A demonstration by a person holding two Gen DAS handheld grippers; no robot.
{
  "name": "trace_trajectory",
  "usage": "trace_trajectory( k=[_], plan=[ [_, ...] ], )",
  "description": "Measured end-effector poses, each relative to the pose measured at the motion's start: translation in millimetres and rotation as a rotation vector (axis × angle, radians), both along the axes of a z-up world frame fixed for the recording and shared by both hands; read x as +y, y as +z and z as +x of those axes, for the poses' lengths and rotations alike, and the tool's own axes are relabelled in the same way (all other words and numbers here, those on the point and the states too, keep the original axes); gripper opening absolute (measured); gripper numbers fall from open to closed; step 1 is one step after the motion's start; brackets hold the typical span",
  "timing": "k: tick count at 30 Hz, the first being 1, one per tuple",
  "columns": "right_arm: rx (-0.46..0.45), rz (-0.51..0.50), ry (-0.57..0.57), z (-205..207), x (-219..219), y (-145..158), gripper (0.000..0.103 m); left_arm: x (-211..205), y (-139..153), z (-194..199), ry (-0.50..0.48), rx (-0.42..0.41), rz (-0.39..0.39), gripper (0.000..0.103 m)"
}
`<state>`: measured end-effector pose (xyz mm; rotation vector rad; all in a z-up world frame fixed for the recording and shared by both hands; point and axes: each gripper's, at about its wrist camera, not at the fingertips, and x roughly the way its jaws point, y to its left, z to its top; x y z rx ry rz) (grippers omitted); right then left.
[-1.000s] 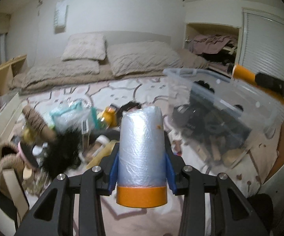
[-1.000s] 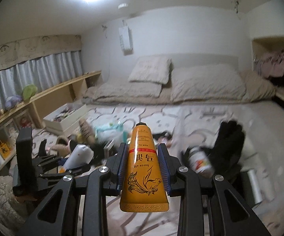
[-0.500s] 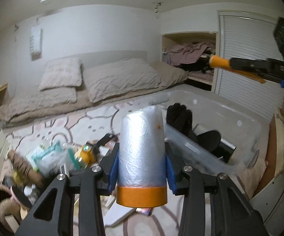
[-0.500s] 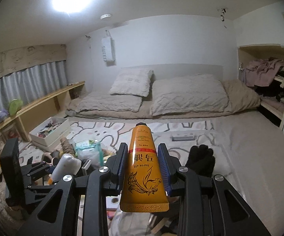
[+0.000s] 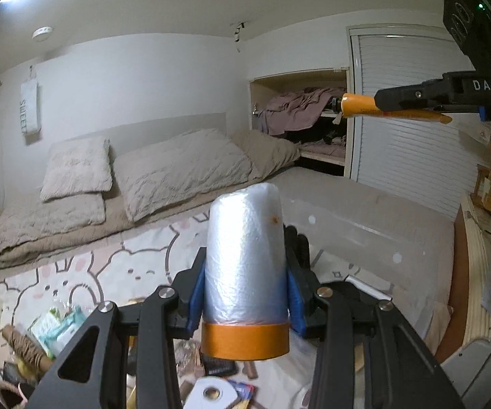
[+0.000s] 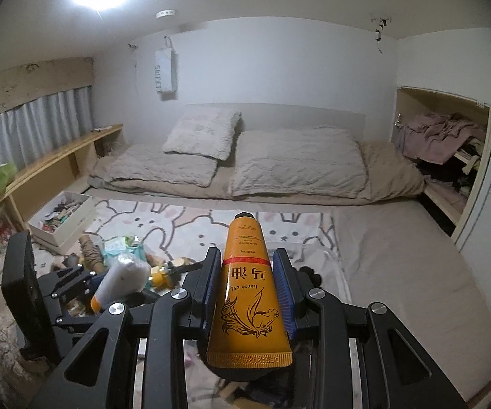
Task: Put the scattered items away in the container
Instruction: 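Lift the plastic roll with the left tool while the right tool lifts the yellow tube, then release the yellow tube into the clear bin while the left tool drops the roll in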
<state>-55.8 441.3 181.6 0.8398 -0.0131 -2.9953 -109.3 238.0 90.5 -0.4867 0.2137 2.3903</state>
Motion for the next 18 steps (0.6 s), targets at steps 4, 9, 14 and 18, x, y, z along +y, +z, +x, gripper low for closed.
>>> trace_trajectory(
  k=[4,9,14,18],
  plan=[
    [-0.035,-0.012,-0.012,-12.5,12.1,-10.0,0.032,14.6,11.4,-9.2,-0.016,-0.007,0.008,0.040],
    [-0.088,-0.073,-0.020,-32.3,30.5,-42.4,0.032,32.5,18.1,-23.1,-0.024,-0.040,0.021,0.040],
    [-0.192,-0.136,-0.021,-57.6,39.6,-93.3,0.032,46.9,14.4,-29.2,-0.018,-0.059,-0.001,0.040],
    [-0.265,-0.171,-0.024,-72.4,40.6,-127.8,0.032,59.1,4.0,-32.3,-0.014,-0.069,-0.032,0.040]
  ],
)
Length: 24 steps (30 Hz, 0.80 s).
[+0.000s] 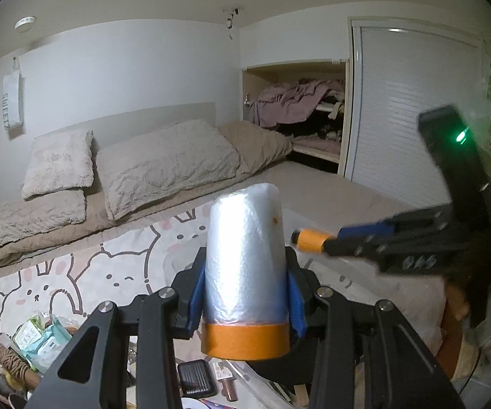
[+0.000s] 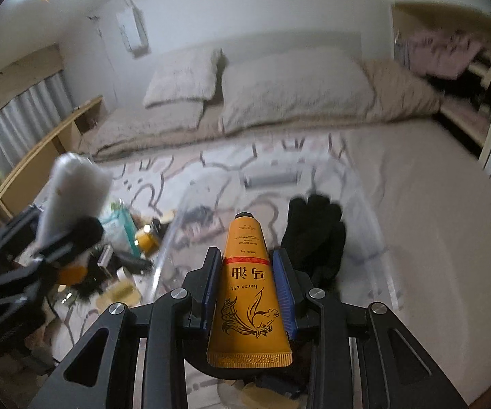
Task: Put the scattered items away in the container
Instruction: 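Release the yellow tube into the clear bin while the left tool drops the roll in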
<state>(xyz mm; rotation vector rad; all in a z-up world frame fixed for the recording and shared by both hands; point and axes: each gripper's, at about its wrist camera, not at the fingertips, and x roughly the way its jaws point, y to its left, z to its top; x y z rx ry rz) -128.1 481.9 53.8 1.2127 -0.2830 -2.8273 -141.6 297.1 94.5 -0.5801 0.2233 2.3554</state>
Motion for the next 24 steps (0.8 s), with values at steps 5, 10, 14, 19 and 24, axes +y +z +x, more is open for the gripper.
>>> trace_trajectory(
  k=[5,10,14,19,24],
  plan=[
    [-0.037,-0.024,-0.026,-7.7,3.5,-22.1,0.032,10.0,-16.4,-7.2,0.004,-0.037,-0.026,0.040],
    [-0.031,-0.038,-0.011,-6.2,1.2,-28.9,0.038,16.8,-27.5,-14.4,0.008,-0.078,-0.022,0.040],
    [0.050,-0.037,-0.057,3.9,6.4,-18.2,0.095,20.1,-34.5,-19.6,0.012,-0.119,-0.011,0.040],
    [0.155,-0.143,-0.091,27.6,26.8,7.5,0.095,28.8,-41.4,-20.8,0.012,-0.136,-0.030,0.040],
    [0.208,-0.186,-0.105,39.4,38.9,23.7,0.095,41.6,-50.8,-22.5,0.011,-0.182,-0.042,0.040]
  ],
)
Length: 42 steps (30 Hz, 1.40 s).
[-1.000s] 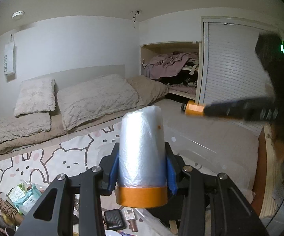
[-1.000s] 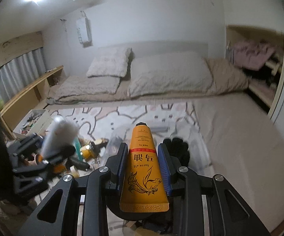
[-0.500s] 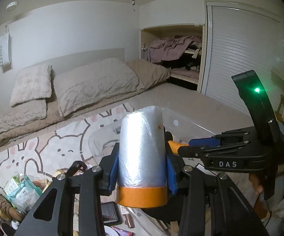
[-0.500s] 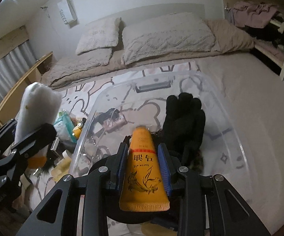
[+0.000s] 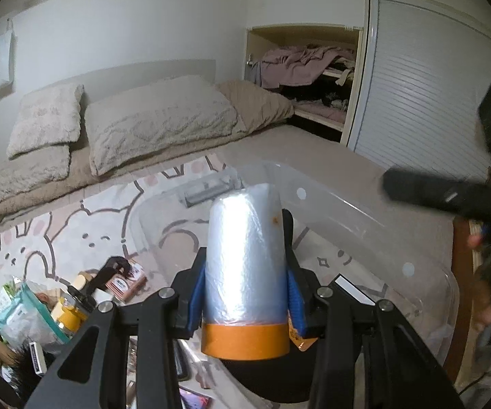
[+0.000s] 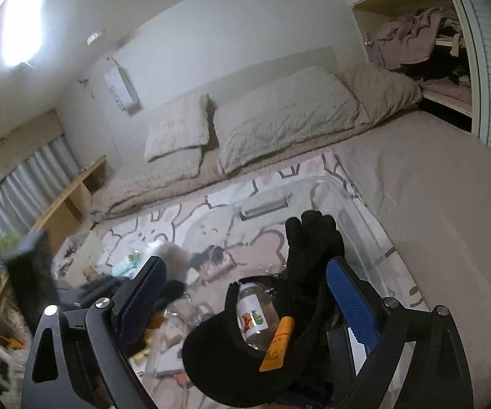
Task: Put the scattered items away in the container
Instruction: 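Release the yellow tube into the clear bin while the left tool drops the roll in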
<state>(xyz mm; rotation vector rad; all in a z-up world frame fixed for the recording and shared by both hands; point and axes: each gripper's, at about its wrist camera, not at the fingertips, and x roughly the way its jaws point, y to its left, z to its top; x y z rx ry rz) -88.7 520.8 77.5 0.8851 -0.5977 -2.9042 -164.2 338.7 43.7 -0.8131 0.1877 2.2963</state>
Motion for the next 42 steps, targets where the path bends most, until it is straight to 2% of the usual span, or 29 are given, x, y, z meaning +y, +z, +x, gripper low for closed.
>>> trace_trajectory(
  k=[6,10,11,12,13,15,42],
  plan=[
    [0.046,-0.008,0.004,7.1,2.2,13.0,0.095,20.3,-13.3,-1.4,0.002,-0.070,-0.021,0.040],
    [0.054,-0.008,0.011,8.4,0.5,14.2,0.095,28.7,-18.4,-0.3,-0.003,-0.076,-0.038,0.043],
    [0.052,-0.008,0.013,8.2,-0.1,13.9,0.095,30.8,-19.3,0.5,-0.001,-0.064,-0.050,0.051],
    [0.051,-0.008,0.015,8.4,-0.4,13.7,0.095,32.0,-19.5,1.2,0.014,-0.045,-0.064,0.084],
    [0.050,-0.009,0.016,8.6,-0.7,13.5,0.095,31.6,-19.0,2.4,0.032,-0.020,-0.070,0.102],
    [0.049,-0.009,0.020,8.3,-1.6,12.5,0.095,28.6,-16.8,5.9,0.044,0.018,-0.071,0.103],
    [0.054,-0.021,0.049,11.0,-7.5,14.0,0.095,2.3,-0.5,11.5,0.075,0.046,-0.047,0.103]
  ],
)
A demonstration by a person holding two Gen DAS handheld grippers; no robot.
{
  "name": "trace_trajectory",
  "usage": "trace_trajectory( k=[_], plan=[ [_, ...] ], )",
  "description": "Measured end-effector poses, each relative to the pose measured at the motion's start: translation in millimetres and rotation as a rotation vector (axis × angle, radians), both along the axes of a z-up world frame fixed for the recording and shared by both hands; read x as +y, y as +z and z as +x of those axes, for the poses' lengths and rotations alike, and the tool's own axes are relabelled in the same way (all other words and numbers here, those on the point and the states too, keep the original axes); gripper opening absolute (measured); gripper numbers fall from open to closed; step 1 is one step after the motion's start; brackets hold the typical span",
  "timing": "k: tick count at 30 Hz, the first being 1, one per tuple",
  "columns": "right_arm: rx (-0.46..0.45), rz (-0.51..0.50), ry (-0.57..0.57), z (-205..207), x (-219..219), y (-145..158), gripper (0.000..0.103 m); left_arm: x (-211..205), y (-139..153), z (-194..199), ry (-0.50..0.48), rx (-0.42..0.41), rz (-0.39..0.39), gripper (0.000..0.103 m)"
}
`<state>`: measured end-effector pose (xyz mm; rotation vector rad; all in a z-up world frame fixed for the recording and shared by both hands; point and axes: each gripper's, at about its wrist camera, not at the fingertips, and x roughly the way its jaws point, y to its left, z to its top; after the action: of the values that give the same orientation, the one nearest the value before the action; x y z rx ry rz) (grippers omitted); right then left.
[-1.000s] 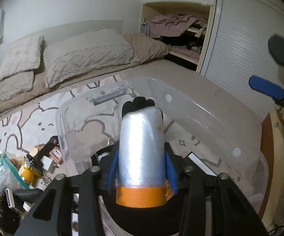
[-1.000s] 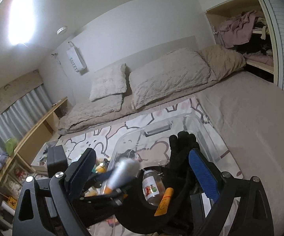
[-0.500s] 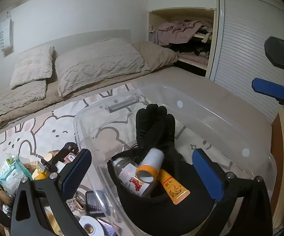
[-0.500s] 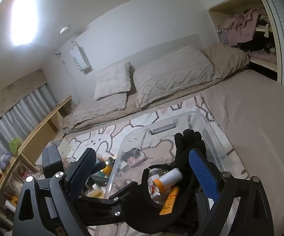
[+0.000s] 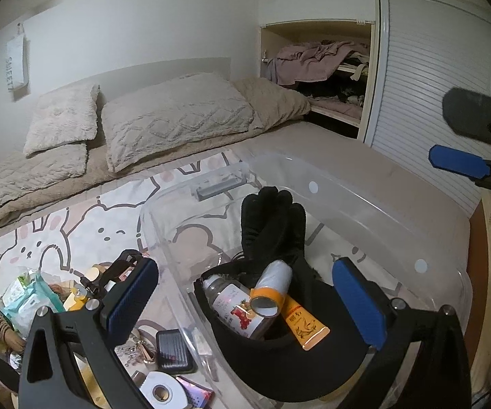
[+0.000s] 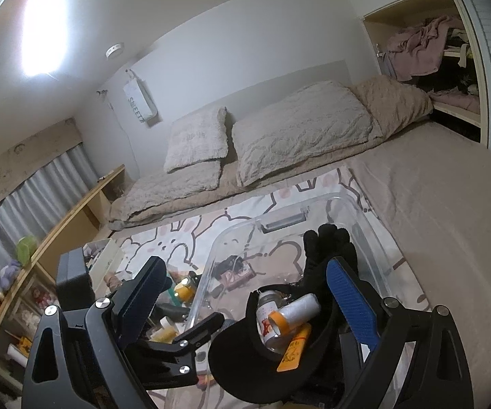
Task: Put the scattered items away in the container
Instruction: 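Release the yellow tube into the clear bin while the left tool drops the roll in, then withdraw both tools upward out of the clear bin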
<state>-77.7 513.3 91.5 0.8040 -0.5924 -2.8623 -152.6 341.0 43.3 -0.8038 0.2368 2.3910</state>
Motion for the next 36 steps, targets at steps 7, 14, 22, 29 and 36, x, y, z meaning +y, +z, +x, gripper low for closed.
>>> trace_trajectory(
  k=[7,14,22,29,36],
  plan=[
    [-0.005,0.013,0.006,-0.1,-3.5,0.1,0.095,-10.1,3.3,3.6,0.011,0.004,0.018,0.103],
    [-0.028,0.059,0.033,5.2,-8.6,-8.8,0.095,-13.8,3.3,6.1,0.008,0.005,0.017,0.103],
    [-0.050,0.056,0.070,12.9,-5.0,-15.8,0.095,-17.1,2.2,22.6,-0.011,0.018,0.014,0.103],
    [-0.071,0.074,0.124,23.3,-4.3,-23.0,0.095,-16.7,-0.6,31.2,-0.015,0.019,0.010,0.103],
    [-0.082,0.083,0.155,24.2,-9.2,-27.5,0.095,-22.7,-2.8,46.7,-0.028,0.021,0.003,0.103]
  ],
)
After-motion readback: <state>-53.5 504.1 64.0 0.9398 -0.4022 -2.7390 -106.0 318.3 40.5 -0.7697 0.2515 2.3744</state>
